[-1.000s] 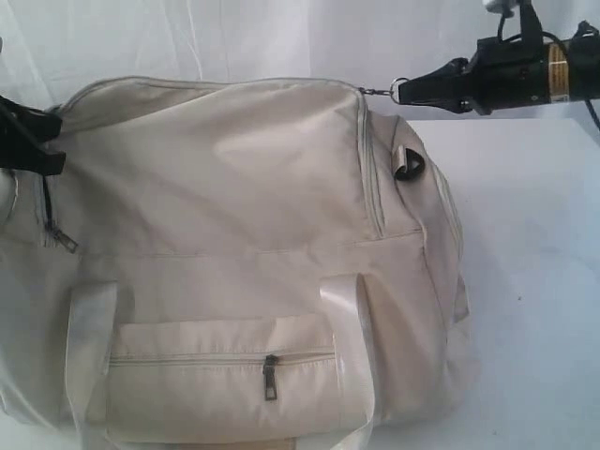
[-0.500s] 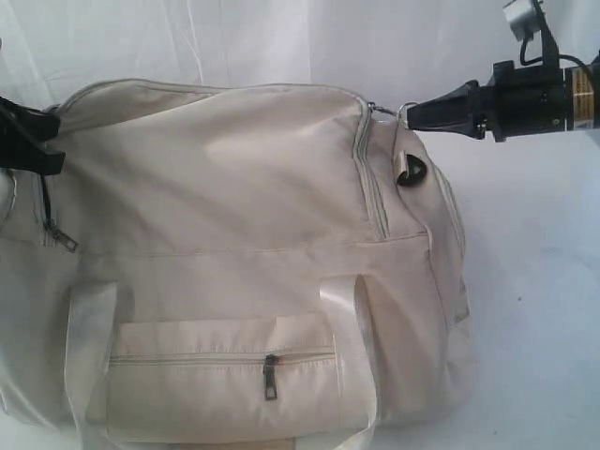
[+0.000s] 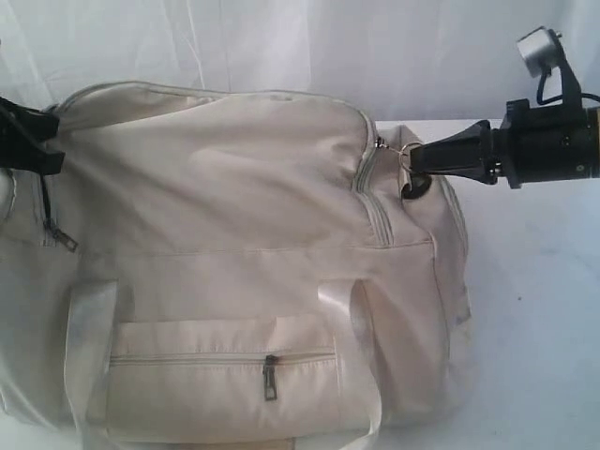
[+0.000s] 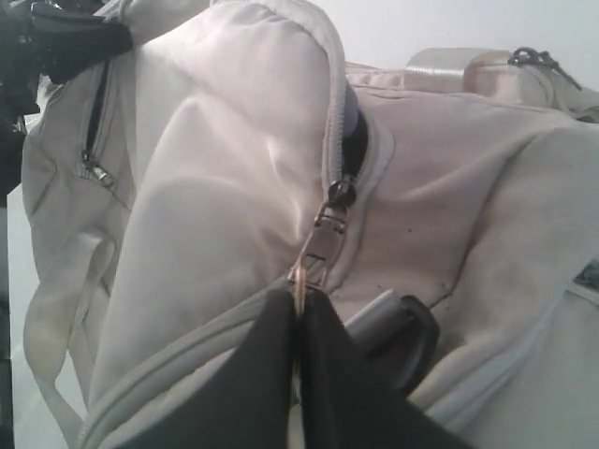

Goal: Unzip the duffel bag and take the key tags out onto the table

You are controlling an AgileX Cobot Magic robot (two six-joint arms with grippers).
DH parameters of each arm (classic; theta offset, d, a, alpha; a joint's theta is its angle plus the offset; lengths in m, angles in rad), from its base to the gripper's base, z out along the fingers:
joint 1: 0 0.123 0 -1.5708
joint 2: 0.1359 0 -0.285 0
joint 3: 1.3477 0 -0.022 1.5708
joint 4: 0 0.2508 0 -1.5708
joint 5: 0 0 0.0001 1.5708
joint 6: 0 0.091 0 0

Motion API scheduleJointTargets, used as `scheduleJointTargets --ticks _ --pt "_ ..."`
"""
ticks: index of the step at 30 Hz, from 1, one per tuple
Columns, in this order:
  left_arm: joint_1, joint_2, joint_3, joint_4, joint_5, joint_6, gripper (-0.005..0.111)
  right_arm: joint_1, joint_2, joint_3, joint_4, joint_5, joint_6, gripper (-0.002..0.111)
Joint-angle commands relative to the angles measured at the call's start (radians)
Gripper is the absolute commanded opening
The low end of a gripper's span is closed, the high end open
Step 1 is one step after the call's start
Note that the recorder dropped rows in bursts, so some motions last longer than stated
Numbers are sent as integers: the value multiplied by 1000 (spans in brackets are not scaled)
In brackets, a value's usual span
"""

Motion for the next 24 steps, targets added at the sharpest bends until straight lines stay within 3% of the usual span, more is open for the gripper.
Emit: scheduleJointTargets --ticks 1,13,17,19,24 --pt "14 -14 -1 -2 67 -5 0 -12 -70 73 -10 -22 -16 0" --pt "14 -14 -1 -2 67 -5 0 65 -143 231 -10 -22 -25 0" --pt "14 -14 -8 -2 4 -5 0 74 -143 237 -10 -22 -90 0" --pt "14 -14 -28 -2 -67 -5 5 74 -143 237 -10 -22 -99 0" --pt "14 -14 -81 -2 -195 -5 38 74 -143 237 -10 11 -112 0"
